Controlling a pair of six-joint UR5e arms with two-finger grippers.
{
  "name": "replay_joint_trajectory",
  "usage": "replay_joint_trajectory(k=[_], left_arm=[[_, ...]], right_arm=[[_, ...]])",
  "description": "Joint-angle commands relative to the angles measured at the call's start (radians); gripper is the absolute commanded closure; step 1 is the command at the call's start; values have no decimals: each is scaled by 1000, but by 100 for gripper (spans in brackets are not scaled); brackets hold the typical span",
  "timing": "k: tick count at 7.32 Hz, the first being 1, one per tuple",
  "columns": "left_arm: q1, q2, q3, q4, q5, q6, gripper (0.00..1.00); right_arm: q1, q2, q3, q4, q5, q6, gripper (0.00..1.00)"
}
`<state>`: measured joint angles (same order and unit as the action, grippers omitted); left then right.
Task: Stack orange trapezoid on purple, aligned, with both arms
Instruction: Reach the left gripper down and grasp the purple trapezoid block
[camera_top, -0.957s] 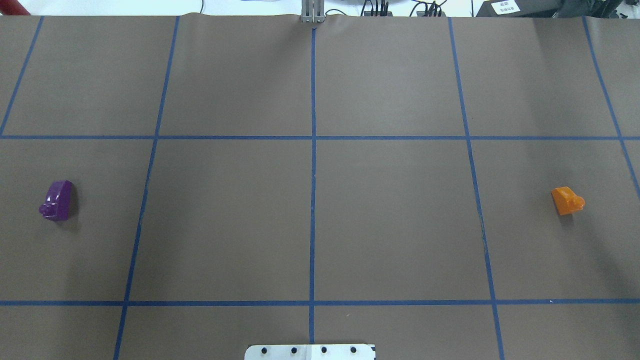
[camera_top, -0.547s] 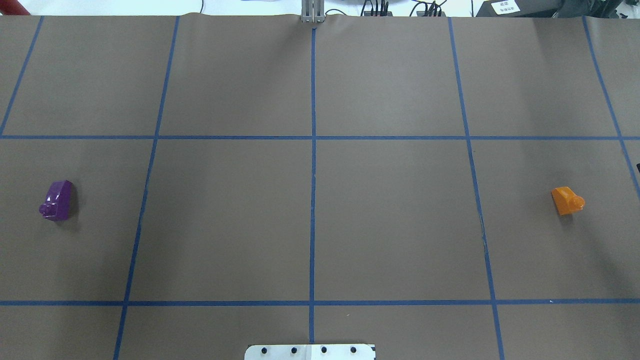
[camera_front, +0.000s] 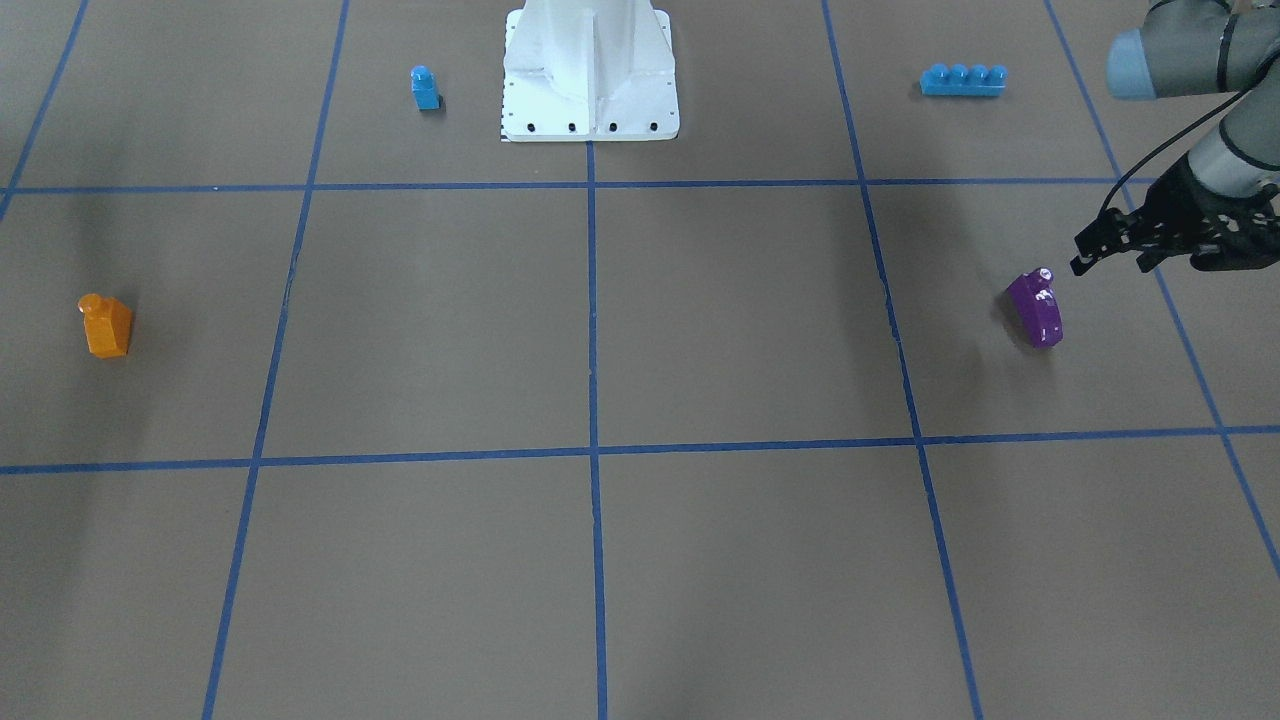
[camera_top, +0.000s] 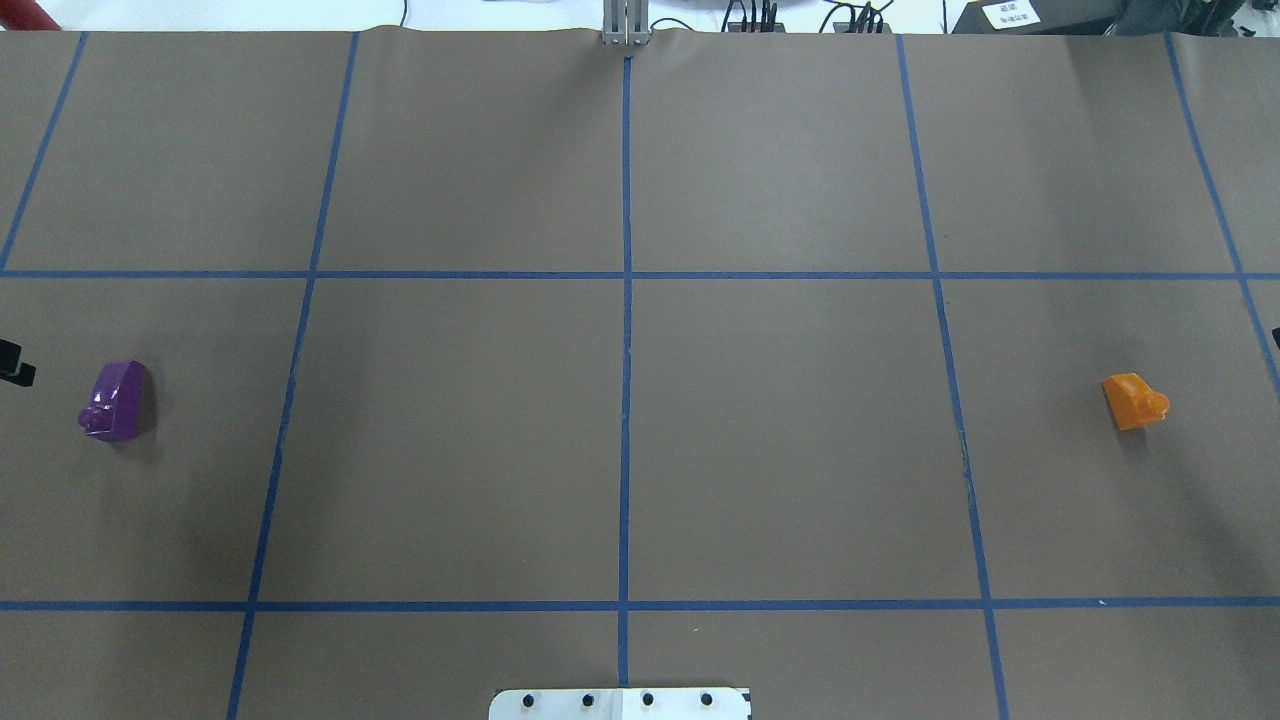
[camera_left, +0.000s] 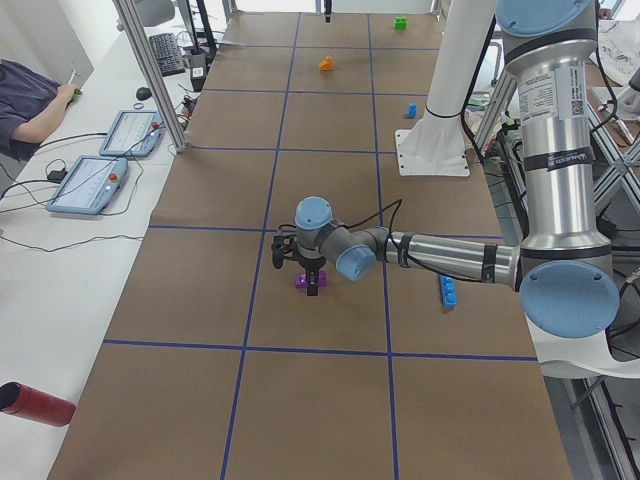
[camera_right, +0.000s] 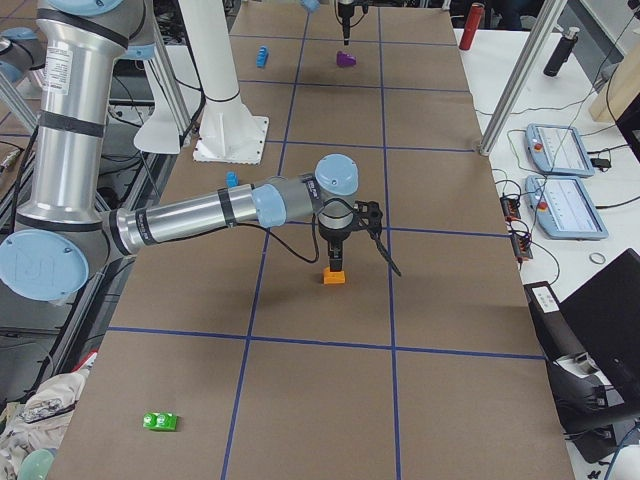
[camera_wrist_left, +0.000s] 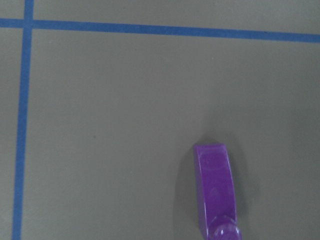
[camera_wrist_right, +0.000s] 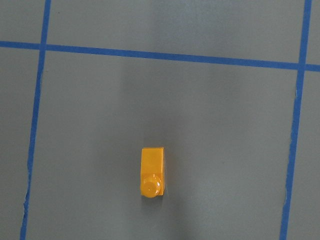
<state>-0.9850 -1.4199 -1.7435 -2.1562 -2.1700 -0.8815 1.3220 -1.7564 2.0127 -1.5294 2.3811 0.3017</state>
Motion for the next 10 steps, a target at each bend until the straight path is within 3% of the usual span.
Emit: replay_joint_trajectory(k=[1,2,4,5,6,8,10], left_arm=[[95,-24,41,-42,87,-85,0],[101,-33,54,-42,87,-83,4],[114,-36,59,-42,87,-83,46],[118,-36,59,-42,87,-83,80],[120,-40,56,-42,87,-83,100],[120,-45,-8,-31,78,-76,100],[126,-144,-56,31,79,-79,100]], right_arm=[[-1,0,-3,0,0,-1,0],[0,0,-3,0,0,-1,0],[0,-2,-5,0,-2,-1,0],[0,-2,-5,0,-3,-1,0],[0,-2,-3,0,-3,-1,0],[0,-2,-3,0,-3,0,0],[0,-2,-3,0,-2,0,0]])
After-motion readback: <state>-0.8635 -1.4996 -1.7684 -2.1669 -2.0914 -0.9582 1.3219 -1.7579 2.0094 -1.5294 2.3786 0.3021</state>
